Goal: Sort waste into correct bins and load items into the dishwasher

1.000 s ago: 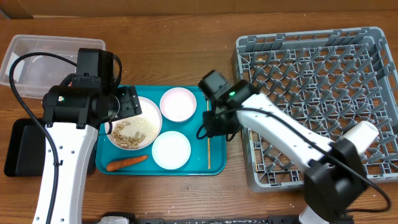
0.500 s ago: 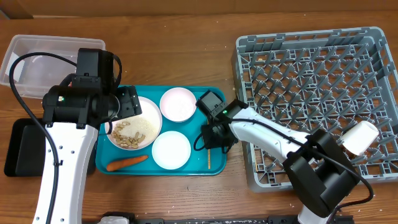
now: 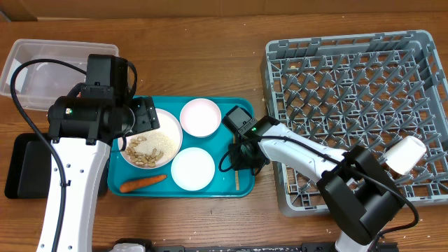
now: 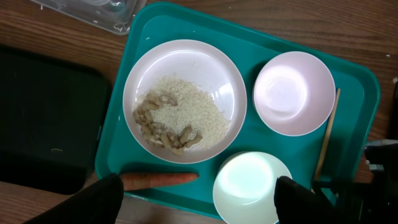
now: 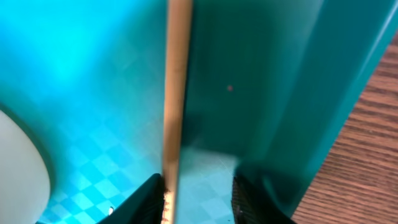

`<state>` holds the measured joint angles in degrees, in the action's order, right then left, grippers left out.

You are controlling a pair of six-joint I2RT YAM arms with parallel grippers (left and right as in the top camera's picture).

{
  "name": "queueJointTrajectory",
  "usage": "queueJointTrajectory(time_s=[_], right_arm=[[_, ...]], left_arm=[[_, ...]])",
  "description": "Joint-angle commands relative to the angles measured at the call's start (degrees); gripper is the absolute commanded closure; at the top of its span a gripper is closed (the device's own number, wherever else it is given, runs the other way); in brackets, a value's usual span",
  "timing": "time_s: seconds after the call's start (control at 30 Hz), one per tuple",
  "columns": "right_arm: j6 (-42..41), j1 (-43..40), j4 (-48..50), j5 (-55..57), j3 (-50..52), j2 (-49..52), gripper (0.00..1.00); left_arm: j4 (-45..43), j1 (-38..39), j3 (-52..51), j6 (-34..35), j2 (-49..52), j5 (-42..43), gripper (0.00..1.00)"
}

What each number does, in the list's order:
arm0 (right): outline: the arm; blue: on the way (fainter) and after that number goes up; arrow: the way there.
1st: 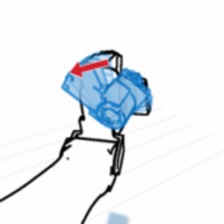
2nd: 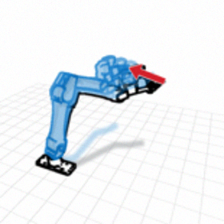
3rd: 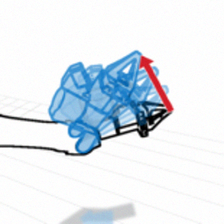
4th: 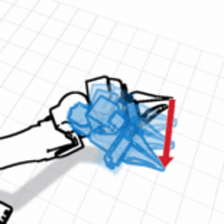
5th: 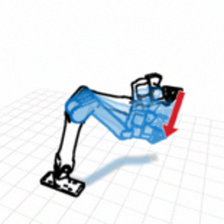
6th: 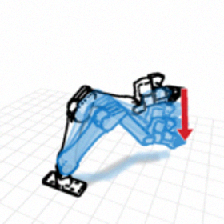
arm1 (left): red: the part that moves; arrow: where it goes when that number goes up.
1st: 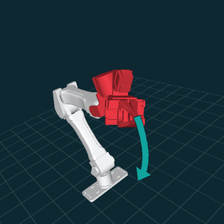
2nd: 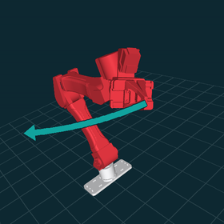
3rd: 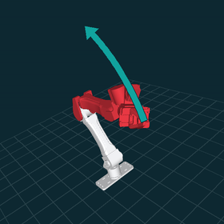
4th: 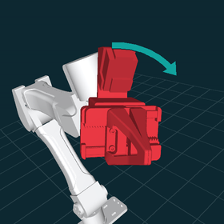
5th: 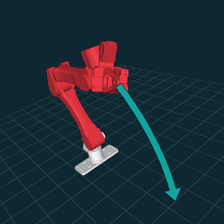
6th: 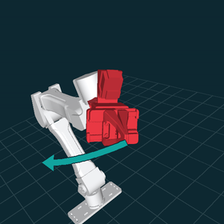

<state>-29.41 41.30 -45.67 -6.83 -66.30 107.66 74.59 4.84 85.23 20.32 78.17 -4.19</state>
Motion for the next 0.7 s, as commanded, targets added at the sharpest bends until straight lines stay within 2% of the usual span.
queueJointTrajectory(time_s=[0.0,0.27,0.4,0.67], right_arm=[[-3.2,0.3,-0.4,2.9,1.2,0.2,0.66],[-1.5,0.3,1.6,0.6,1.1,0.2,0.66],[1.4,0.5,1.6,0.6,1.1,0.2,0.70],[2.4,3.3,2.5,1.6,1.3,0.8,0.72]], left_arm=[[0.0,-0.2,0.3,-1.0,-0.2,-0.9,0.20],[0.0,-0.2,0.3,-1.0,-0.2,-0.9,0.20],[0.0,-0.2,0.3,-1.0,-0.2,-0.9,0.21],[0.0,-0.2,0.3,-1.0,-0.2,-0.9,0.21]])
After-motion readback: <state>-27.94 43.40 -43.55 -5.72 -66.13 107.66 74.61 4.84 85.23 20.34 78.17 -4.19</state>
